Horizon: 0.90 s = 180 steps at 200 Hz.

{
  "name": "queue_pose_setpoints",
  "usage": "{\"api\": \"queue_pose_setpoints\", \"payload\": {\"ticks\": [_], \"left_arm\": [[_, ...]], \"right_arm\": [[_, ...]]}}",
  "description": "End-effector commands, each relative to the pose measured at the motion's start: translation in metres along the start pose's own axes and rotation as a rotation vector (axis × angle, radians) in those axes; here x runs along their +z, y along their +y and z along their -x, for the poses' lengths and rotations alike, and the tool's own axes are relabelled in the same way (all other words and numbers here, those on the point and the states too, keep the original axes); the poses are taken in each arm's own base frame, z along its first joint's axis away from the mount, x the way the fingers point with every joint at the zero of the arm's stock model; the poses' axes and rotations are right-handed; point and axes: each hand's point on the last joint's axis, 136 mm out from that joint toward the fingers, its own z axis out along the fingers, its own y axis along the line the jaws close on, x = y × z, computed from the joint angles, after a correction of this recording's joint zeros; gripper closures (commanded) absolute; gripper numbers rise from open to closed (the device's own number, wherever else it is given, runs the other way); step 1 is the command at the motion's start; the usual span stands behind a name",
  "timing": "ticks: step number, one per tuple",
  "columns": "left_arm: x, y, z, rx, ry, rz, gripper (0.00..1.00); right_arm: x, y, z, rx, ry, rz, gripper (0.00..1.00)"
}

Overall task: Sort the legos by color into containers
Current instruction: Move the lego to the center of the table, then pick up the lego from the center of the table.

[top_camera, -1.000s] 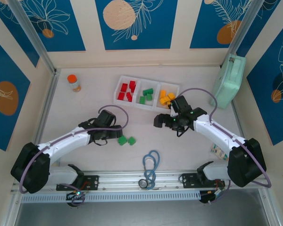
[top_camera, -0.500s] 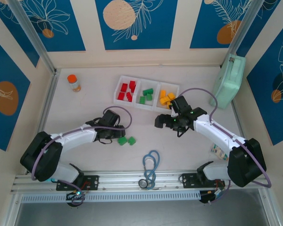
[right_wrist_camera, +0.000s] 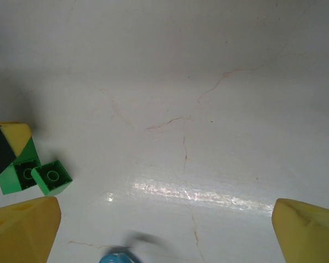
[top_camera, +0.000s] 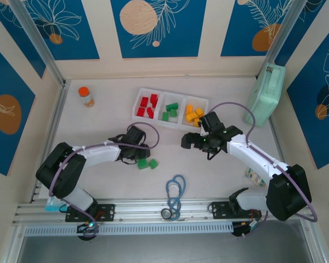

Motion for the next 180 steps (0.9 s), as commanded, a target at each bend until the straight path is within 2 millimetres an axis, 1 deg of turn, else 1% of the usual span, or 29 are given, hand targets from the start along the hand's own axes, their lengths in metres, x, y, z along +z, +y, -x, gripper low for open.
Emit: {"api": "queue_pose_setpoints", "payload": {"ticks": [1,40,54,72,76,88,100,117,127,144,180], "left_arm": [[0.0,-0.027,0.008,0.02,-0.014,-0.076,0.65],[-0.008,-0.036,0.023,0.074,-0.056,-0.059,0.72],[-0.01,-0.035,0.026,0.092,-0.066,-0.042,0.74],[-0.012,-0.032,0.026,0.106,-0.072,-0.024,0.74],[-0.012,-0.03,0.026,0.111,-0.068,-0.018,0.72],[-0.013,-0.026,0.024,0.122,-0.059,0.01,0.63],[-0.016,-0.021,0.021,0.135,-0.047,0.038,0.52],[-0.022,-0.012,0.016,0.156,-0.029,0.079,0.43],[-0.025,-0.008,0.012,0.174,-0.007,0.097,0.41],[-0.03,-0.004,0.001,0.214,0.037,0.127,0.41],[-0.035,-0.001,-0.019,0.268,0.112,0.182,0.4]], "right_arm": [[-0.004,-0.008,-0.006,-0.001,0.003,-0.016,0.01],[-0.007,-0.008,-0.005,-0.001,-0.005,-0.014,0.01],[-0.008,-0.01,-0.005,0.002,-0.009,-0.017,0.01],[-0.008,-0.013,-0.007,0.007,-0.009,-0.019,0.01],[-0.009,-0.013,-0.007,0.01,-0.009,-0.018,0.01],[-0.009,-0.015,-0.008,0.013,-0.008,-0.019,0.01],[-0.01,-0.016,-0.009,0.015,-0.01,-0.02,0.01],[-0.01,-0.017,-0.01,0.019,-0.009,-0.023,0.01],[-0.011,-0.017,-0.01,0.02,-0.012,-0.021,0.01],[-0.01,-0.018,-0.01,0.022,-0.012,-0.018,0.01],[-0.009,-0.015,-0.009,0.028,-0.009,-0.005,0.01]]}}
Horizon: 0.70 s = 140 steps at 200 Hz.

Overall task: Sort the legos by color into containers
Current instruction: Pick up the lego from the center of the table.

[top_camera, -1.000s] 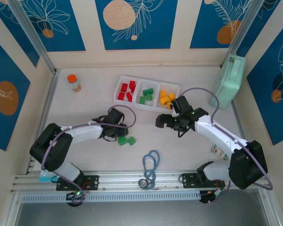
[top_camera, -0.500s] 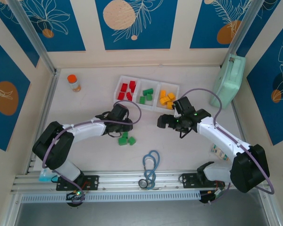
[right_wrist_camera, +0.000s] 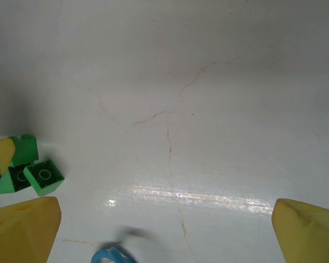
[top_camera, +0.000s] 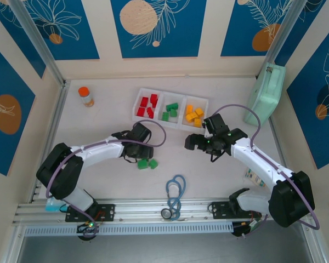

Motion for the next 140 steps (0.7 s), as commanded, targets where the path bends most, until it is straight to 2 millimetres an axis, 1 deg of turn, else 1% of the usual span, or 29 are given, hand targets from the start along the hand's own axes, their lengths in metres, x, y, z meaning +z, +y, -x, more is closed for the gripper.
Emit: {"api": "queue_pose_setpoints", "payload": {"ticks": [1,18,35,78,107,140], "left_arm": [[-0.012,0.003,-0.015,0.064,0.058,0.056,0.4],[-0.01,0.003,-0.018,0.069,0.07,0.062,0.41],[-0.006,0.002,-0.019,0.069,0.078,0.065,0.45],[0.005,0.001,-0.019,0.081,0.102,0.077,0.51],[0.012,-0.002,-0.015,0.102,0.108,0.08,0.55],[0.017,-0.005,-0.007,0.125,0.105,0.093,0.55]], "right_arm": [[-0.001,-0.002,-0.005,0.001,0.009,0.003,0.01],[0.0,-0.001,-0.005,0.005,0.012,0.008,0.01],[-0.002,0.001,-0.004,0.003,0.011,0.012,0.01],[-0.005,-0.003,-0.006,-0.002,0.004,-0.004,0.01],[-0.004,-0.004,-0.008,0.001,0.006,-0.004,0.01],[-0.004,-0.004,-0.007,0.001,0.007,-0.005,0.01]]}}
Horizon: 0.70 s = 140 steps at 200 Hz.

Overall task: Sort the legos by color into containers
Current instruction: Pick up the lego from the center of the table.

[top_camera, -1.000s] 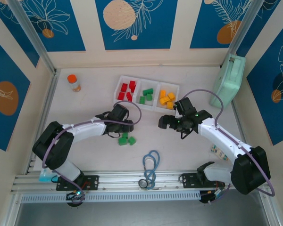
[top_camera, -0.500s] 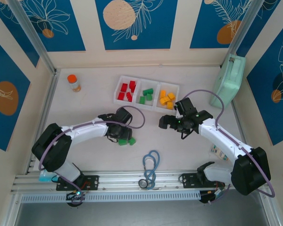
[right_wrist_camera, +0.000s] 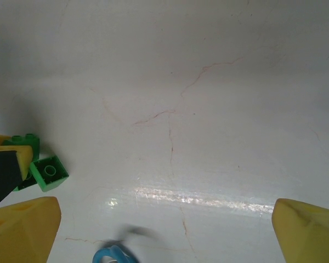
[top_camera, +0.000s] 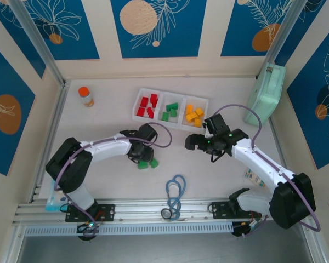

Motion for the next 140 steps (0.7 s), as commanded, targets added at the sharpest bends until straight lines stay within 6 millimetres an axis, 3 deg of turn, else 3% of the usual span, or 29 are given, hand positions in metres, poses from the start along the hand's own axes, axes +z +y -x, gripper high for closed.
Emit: {"api": "queue_pose_setpoints", "payload": {"ticks": [1,70,87,108,140], "left_arm": [[0.0033,-0.0013,0.0061,0.045,-0.001,0.028,0.55],[0.0053,-0.0013,0.0101,0.044,0.0,0.042,0.71],[0.0049,0.001,0.0077,0.04,0.003,0.049,0.71],[0.0055,0.003,0.005,0.034,0.006,0.053,0.62],[0.0061,0.0039,0.0025,0.033,0.011,0.052,0.62]], "right_arm": [[-0.0008,-0.0044,-0.0065,0.002,0.014,-0.009,0.01],[-0.0004,-0.0078,-0.0084,0.005,0.016,-0.017,0.01],[-0.0007,-0.0079,-0.008,0.005,0.015,-0.016,0.01],[-0.0014,-0.0078,-0.0072,0.005,0.012,-0.015,0.01],[-0.0025,-0.0064,-0.0062,0.005,0.009,-0.008,0.01]]}}
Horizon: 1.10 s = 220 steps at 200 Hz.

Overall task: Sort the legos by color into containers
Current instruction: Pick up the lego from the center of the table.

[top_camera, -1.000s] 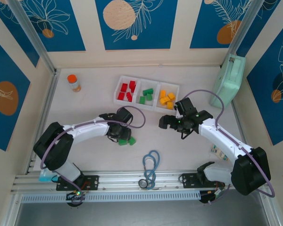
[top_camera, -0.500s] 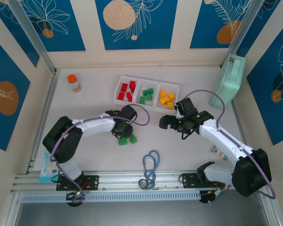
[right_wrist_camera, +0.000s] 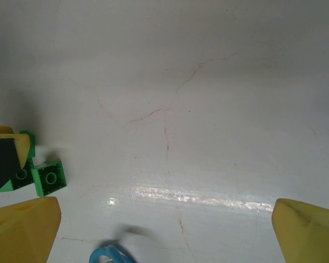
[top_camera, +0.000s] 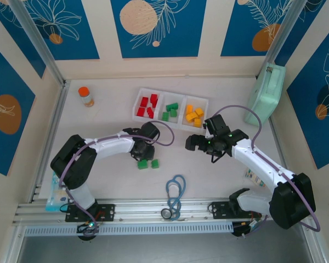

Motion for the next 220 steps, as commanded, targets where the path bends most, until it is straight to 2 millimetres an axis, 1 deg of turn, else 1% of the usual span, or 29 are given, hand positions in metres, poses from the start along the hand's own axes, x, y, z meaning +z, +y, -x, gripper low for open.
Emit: {"api": "queue_pose_setpoints", "payload": {"ticks": [1,16,41,69,93,118,135,154,171,185,196,220], "left_arm": [[0.002,0.006,-0.008,0.013,0.02,0.029,0.61],[0.002,0.005,-0.009,0.014,0.023,0.029,0.64],[0.003,0.004,-0.01,0.019,0.027,0.02,0.65],[0.007,0.003,-0.009,0.023,0.032,0.02,0.72],[0.004,-0.004,-0.002,0.037,0.019,-0.006,0.78],[-0.002,-0.017,0.012,0.08,-0.015,-0.051,0.79],[-0.007,-0.021,0.025,0.114,-0.041,-0.052,0.8],[-0.017,-0.028,0.05,0.157,-0.087,-0.04,0.81],[-0.03,-0.036,0.081,0.183,-0.155,-0.045,0.82],[-0.039,-0.044,0.11,0.184,-0.209,-0.059,0.82],[-0.049,-0.05,0.137,0.179,-0.253,-0.075,0.82],[-0.06,-0.059,0.193,0.148,-0.356,-0.091,0.82]], "right_arm": [[-0.004,-0.003,-0.004,-0.001,0.004,-0.002,0.01],[-0.004,-0.002,-0.004,0.0,0.003,0.001,0.01],[-0.004,-0.002,-0.003,-0.002,0.002,0.002,0.01],[-0.005,0.0,-0.001,-0.005,-0.002,0.003,0.01],[-0.005,0.0,0.0,-0.008,-0.003,0.003,0.01],[-0.007,0.001,0.002,-0.009,-0.006,0.004,0.01],[-0.01,0.003,0.002,-0.009,-0.008,0.014,0.01],[-0.014,0.003,0.003,-0.008,-0.02,0.012,0.01],[-0.02,0.0,0.005,-0.004,-0.042,-0.002,0.01],[-0.026,-0.003,0.006,0.005,-0.067,-0.015,0.01],[-0.031,-0.007,0.006,0.018,-0.088,-0.027,0.01],[-0.044,-0.017,0.006,0.048,-0.146,-0.037,0.01]]}}
